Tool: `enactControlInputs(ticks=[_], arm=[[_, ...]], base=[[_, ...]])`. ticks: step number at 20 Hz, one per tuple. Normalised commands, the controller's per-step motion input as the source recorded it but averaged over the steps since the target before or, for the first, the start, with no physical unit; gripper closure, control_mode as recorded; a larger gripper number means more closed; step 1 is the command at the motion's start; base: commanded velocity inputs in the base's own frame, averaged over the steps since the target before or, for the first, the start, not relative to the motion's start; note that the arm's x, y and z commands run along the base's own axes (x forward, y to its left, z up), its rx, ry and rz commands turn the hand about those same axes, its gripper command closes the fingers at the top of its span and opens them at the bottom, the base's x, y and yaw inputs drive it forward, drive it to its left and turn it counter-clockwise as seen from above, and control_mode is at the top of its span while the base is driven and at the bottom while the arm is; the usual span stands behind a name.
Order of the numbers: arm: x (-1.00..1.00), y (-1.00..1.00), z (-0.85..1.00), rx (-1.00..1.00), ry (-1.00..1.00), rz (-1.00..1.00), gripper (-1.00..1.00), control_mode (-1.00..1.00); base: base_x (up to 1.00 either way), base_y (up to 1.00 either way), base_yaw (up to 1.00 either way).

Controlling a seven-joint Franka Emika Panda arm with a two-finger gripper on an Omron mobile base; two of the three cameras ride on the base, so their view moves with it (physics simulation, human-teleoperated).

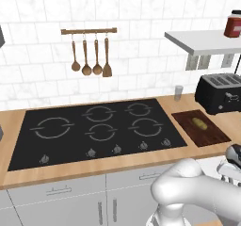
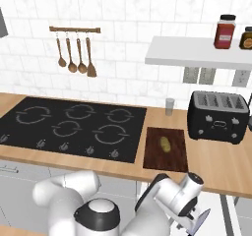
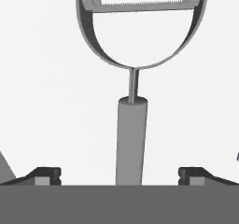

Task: Place the appropriate cutting tool for cutting the potato skin on the cutting board.

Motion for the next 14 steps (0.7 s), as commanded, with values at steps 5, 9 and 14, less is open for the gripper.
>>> enactControlInputs(ticks=[5,9,14], arm=[[0.0,0.0,-0.55,-0.04,0.09,-0.06,-1.0,-1.0],[-0.1,0.02,-0.5,-0.02,0.01,0.0,1.0,-1.0],[-0.51,0.13,-0.47,-0.01,0.0,0.0,1.0,-1.0]], base=[[0.0,0.0,0.0],[0.0,0.0,0.0],[0.0,0.0,0.0]])
